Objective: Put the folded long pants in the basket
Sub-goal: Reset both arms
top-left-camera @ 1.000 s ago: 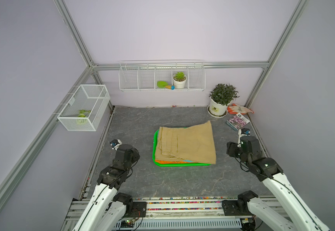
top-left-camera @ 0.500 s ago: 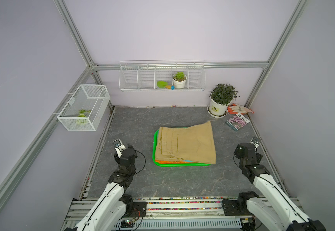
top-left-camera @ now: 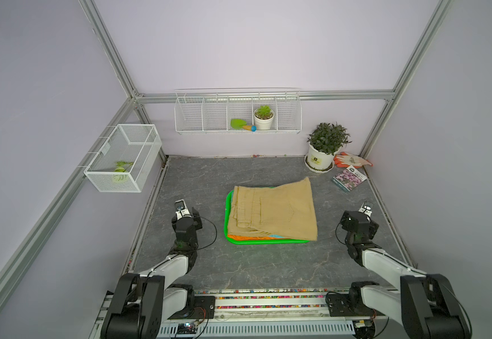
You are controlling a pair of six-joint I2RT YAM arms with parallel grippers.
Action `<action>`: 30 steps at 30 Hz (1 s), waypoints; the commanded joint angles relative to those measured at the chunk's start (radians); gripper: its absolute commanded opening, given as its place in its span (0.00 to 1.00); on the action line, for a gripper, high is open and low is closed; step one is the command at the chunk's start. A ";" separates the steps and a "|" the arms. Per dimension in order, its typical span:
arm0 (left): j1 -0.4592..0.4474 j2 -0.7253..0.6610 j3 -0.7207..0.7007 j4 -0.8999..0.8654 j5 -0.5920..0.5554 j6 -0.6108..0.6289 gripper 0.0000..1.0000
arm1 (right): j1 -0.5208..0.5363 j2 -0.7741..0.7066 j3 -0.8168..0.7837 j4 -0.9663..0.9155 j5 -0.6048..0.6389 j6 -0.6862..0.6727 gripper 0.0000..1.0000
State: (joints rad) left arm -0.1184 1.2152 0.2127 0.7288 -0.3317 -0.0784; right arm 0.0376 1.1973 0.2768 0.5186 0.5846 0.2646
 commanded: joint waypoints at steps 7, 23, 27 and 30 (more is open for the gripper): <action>0.097 0.081 0.110 0.034 0.271 0.041 0.61 | 0.003 0.352 0.006 0.551 -0.338 -0.198 0.88; 0.168 0.296 0.146 0.189 0.342 0.028 0.91 | -0.026 0.323 0.097 0.341 -0.396 -0.177 0.87; 0.165 0.287 0.151 0.157 0.350 0.030 1.00 | -0.026 0.321 0.099 0.335 -0.394 -0.176 0.99; 0.164 0.295 0.149 0.177 0.348 0.037 1.00 | -0.020 0.316 0.093 0.341 -0.390 -0.179 0.99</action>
State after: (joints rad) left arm 0.0448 1.5204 0.3435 0.9478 0.0048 -0.0433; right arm 0.0143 1.5322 0.3645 0.8639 0.1989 0.0875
